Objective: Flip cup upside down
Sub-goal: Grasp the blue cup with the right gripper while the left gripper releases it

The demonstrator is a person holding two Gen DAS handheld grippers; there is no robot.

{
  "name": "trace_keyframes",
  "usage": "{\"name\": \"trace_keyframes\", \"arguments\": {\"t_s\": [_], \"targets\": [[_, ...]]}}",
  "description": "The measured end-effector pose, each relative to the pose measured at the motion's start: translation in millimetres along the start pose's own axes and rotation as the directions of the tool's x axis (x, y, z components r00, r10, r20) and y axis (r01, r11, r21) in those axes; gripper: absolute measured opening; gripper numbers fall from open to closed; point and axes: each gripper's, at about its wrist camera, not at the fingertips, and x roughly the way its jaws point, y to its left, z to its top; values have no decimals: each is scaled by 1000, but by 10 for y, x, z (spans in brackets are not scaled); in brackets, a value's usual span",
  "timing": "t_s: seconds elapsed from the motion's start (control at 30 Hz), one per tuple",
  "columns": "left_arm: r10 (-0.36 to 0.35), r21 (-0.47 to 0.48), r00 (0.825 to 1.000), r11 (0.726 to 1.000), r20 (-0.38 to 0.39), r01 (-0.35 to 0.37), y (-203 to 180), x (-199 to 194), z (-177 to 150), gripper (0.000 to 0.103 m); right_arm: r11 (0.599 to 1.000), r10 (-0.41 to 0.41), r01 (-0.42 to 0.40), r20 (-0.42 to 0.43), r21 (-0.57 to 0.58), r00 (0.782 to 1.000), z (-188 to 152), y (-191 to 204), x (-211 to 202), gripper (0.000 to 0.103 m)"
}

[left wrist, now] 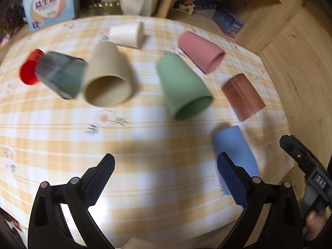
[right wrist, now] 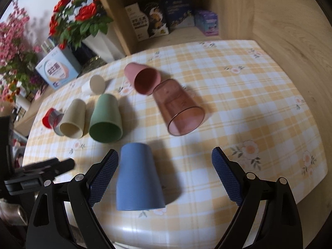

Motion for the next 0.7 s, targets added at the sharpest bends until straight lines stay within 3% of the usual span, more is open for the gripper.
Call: {"name": "trace_keyframes", "arguments": {"t_s": [0.23,0.47,0.6,0.7], "targets": [[75,4,991,997,112,-76,479,-259,-115,97,1000,20,-22,-82,-20,996,16,80,217,88],[99,-95,979,992,176,-84,923,-444,-218,97,982,44,-81,-206,-172,978,48,344,473,88],[129,-158,968,983,216,-96,1128,-582,-253,97,976,55,-111,-287,-185,957,74,437,638,87],[145,-182,963,978,228,-105,1238,-642,-274,97,979,52,-115,-342,-166,938,90,483,779,75]]}}
